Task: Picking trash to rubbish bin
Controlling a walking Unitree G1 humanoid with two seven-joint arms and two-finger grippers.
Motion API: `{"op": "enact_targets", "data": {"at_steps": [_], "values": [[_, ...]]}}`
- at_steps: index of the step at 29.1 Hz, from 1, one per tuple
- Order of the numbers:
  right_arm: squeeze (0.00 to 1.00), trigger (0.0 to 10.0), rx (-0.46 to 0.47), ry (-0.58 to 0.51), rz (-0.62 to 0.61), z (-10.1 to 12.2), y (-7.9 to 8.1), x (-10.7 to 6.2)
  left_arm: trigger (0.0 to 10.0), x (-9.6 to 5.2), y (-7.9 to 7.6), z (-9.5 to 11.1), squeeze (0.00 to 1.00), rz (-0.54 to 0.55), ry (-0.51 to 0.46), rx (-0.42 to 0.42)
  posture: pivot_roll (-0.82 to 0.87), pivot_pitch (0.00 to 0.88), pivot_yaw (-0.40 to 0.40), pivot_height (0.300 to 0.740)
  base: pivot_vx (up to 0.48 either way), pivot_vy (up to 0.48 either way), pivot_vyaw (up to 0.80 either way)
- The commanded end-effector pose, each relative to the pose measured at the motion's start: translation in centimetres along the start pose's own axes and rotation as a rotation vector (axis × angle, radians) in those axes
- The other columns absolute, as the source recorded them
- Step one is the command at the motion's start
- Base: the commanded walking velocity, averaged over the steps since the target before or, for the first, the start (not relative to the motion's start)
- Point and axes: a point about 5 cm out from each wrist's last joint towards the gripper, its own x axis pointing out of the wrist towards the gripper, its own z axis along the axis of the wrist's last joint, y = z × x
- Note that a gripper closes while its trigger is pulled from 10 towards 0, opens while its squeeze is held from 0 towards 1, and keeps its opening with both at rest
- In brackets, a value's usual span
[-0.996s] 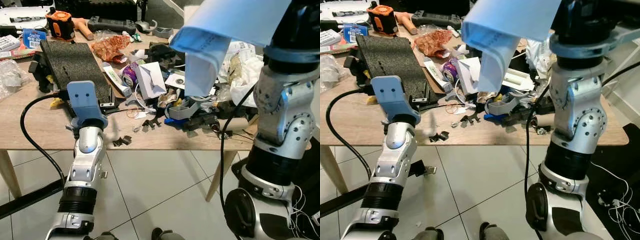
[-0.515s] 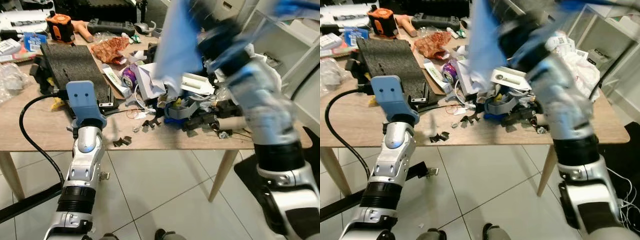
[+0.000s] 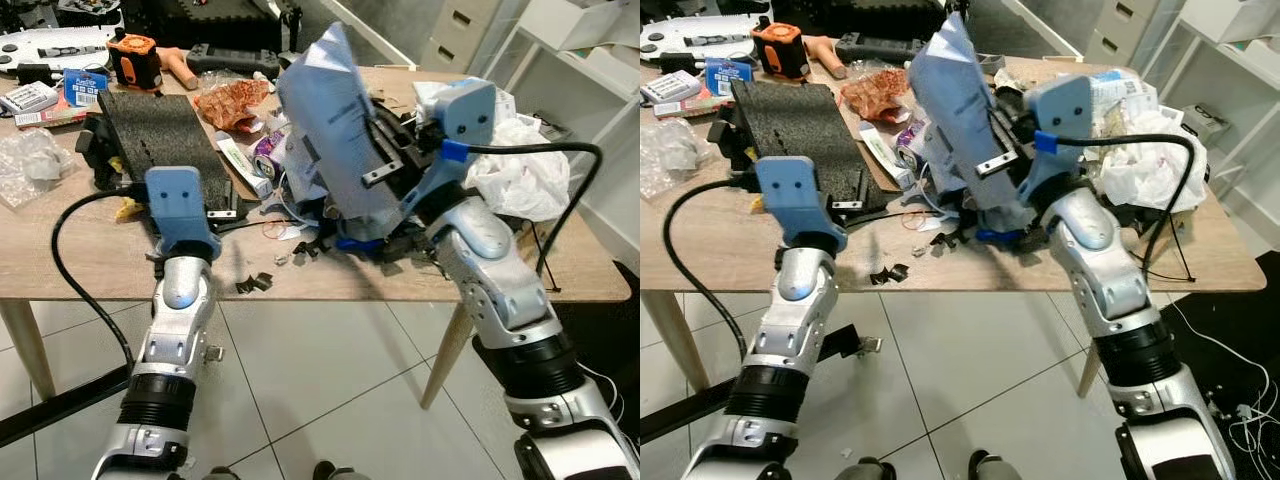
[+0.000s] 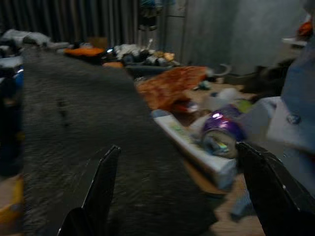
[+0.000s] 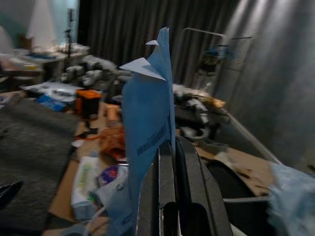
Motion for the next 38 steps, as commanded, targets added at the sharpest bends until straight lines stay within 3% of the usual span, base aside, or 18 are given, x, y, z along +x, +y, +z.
{"op": "enact_targets", "data": {"at_steps": [1, 2, 5, 6, 8, 9, 13, 16, 21, 22, 25, 30, 33, 35, 38], "values": [[0.0, 0.0, 0.103, 0.004, -0.151, -0.7, -1.6, -0.9, 10.0, -0.1, -1.4, -0.1, 0.0, -0.03, -0.004, -0.004, -0.03, 0.183, -0.086, 0.74, 0.0, 0.0, 0.0], [0.0, 0.0, 0.103, 0.004, -0.151, -0.7, -1.6, -0.9, 10.0, -0.1, -1.4, -0.1, 0.0, -0.03, -0.004, -0.004, -0.03, 0.183, -0.086, 0.74, 0.0, 0.0, 0.0], [0.0, 0.2, 0.255, 0.025, -0.297, -1.5, -2.5, -1.9, 10.0, -0.5, -1.5, -0.4, 0.0, -0.034, 0.024, 0.03, -0.02, 0.187, -0.077, 0.74, 0.0, 0.0, 0.0], [0.0, 4.0, 0.267, 0.026, -0.314, -1.6, -2.5, -2.1, 10.0, -0.7, -1.4, -0.5, 0.0, -0.034, 0.027, 0.033, -0.02, 0.187, -0.077, 0.74, 0.0, 0.0, 0.0], [0.0, 4.0, 0.263, 0.019, -0.32, -1.4, -2.6, -2.1, 10.0, -0.8, -1.2, -0.5, 0.0, -0.031, 0.026, 0.036, -0.01, 0.203, -0.061, 0.74, 0.0, 0.0, 0.0], [0.0, 10.0, 0.245, -0.009, -0.324, -0.9, -2.6, -2.1, 10.0, -1.1, -0.5, -0.3, 0.0, -0.009, -0.001, 0.039, -0.02, 0.207, -0.05, 0.74, 0.0, 0.0, 0.0], [0.0, 10.0, 0.209, -0.047, -0.312, -0.2, -2.3, -1.8, 10.0, -1.1, 1.2, 0.9, 0.0, 0.063, -0.088, 0.041, -0.02, 0.228, -0.054, 0.74, 0.0, 0.0, 0.0], [0.0, 10.0, 0.187, -0.058, -0.317, 0.0, -2.2, -1.5, 10.0, -0.5, 1.5, 0.9, 0.0, 0.074, -0.085, 0.072, -0.02, 0.2, -0.061, 0.74, 0.0, 0.0, 0.0], [0.0, 10.0, 0.12, -0.17, -0.248, 2.7, -2.1, 1.2, 10.0, 0.3, 2.0, 2.9, 0.0, 0.15, -0.189, 0.114, -0.01, 0.185, -0.046, 0.74, 0.0, 0.0, 0.0], [0.0, 10.0, 0.16, -0.175, -0.229, 2.7, -1.9, 1.3, 10.0, 0.4, 2.0, 3.0, 0.0, 0.142, -0.189, 0.116, 0.0, 0.182, -0.048, 0.74, 0.0, 0.0, 0.0], [0.0, 10.0, 0.312, -0.19, -0.228, 2.0, -1.1, 0.6, 10.0, 0.5, 2.5, 3.1, 0.0, 0.126, -0.191, 0.134, 0.02, 0.163, -0.048, 0.74, 0.0, 0.0, 0.0], [0.0, 10.0, 0.243, -0.201, -0.247, 1.9, 0.1, -0.6, 10.0, 0.2, 3.5, 3.0, 0.0, 0.154, -0.185, 0.153, 0.02, 0.145, -0.005, 0.74, 0.0, 0.0, 0.0], [0.0, 10.0, 0.165, -0.203, -0.2, 2.0, 1.2, -1.2, 10.0, 0.3, 3.0, 2.5, 0.0, 0.112, -0.16, 0.154, 0.01, 0.143, 0.007, 0.74, 0.0, 0.0, 0.0], [0.0, 10.0, 0.157, -0.176, -0.194, 1.5, 1.5, -1.4, 10.0, 0.4, 2.6, 2.3, 0.0, 0.082, -0.15, 0.151, 0.01, 0.164, 0.013, 0.74, 0.0, 0.0, 0.0], [0.0, 10.0, 0.216, -0.094, -0.244, 0.0, 1.4, -2.1, 10.0, 0.6, 1.5, 1.3, 0.0, -0.003, -0.074, 0.124, 0.02, 0.174, 0.005, 0.74, 0.0, 0.0, 0.0]]}}
